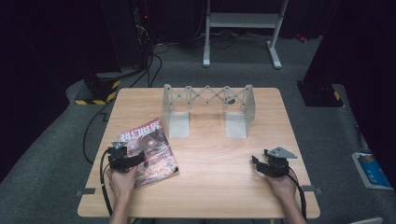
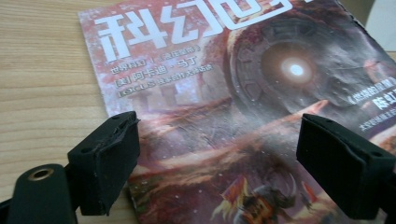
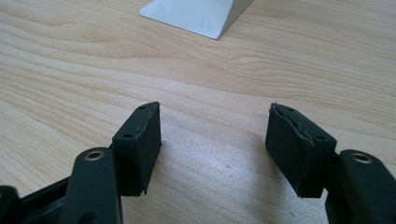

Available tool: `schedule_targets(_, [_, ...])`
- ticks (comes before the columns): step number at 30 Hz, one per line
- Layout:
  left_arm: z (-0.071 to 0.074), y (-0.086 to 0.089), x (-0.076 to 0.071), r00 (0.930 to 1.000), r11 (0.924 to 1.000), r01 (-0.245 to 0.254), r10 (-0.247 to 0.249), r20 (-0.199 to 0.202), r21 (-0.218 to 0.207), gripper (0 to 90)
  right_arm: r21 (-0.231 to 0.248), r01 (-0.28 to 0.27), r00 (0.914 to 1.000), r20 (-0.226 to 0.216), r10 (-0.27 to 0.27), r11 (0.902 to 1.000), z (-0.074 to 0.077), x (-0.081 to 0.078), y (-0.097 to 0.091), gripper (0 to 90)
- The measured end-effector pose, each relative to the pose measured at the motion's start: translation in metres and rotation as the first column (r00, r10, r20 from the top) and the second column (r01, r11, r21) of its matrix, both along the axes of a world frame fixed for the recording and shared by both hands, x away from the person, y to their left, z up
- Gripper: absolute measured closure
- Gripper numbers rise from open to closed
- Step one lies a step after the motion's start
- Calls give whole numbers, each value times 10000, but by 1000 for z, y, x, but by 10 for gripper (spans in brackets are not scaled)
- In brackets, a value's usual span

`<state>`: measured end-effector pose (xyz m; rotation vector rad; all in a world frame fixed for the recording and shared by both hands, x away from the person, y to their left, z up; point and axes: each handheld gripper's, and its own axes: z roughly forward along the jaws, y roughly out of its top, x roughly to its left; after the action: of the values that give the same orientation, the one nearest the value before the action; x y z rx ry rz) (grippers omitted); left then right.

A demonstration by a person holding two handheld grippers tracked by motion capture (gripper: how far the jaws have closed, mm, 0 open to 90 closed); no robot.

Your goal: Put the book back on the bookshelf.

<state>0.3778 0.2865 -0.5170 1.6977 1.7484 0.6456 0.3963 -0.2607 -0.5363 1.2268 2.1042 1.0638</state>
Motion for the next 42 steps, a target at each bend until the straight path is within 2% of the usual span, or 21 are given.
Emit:
schedule_targets(10, [-1, 7, 2, 9995, 9995, -318, 318, 81, -68, 135, 11, 11, 10000, -11, -11, 10000, 0, 0, 0, 360])
schedule_targets(16, [-5, 12, 4, 9988, 9990, -418, 414, -274, -130, 130, 0, 0, 10000, 2, 0, 10000, 0, 0, 0, 360])
schedule_targets(19, [-5, 12, 4, 9989, 9991, -399, 396, -242, -130, 133, 3, 3, 10000, -1, -3, 10000, 0, 0, 0, 360])
schedule_targets(21, [-5, 11, 4, 9992, 9994, -342, 343, -223, 56, 140, 2, 2, 10000, 0, -2, 10000, 0, 0, 0, 359])
schedule_targets(26, [-6, 9, 4, 9995, 9995, -245, 249, -215, 189, 151, 1, 3, 10000, 4, -3, 10000, 0, 0, 0, 359])
schedule_targets(31, [-6, 9, 2, 9997, 9997, -169, 173, -200, 194, 153, 3, 4, 10000, 0, -4, 10000, 0, 0, 0, 359])
schedule_targets(34, [-7, 9, -2, 9999, 9997, -117, 117, -2, 231, 166, 3, 4, 10000, 1, -4, 10000, 0, 0, 0, 359])
schedule_targets(42, [-7, 7, -6, 9997, 9995, -230, 229, 44, 193, 186, 11, 16, 10000, -6, -16, 10000, 0, 0, 0, 359])
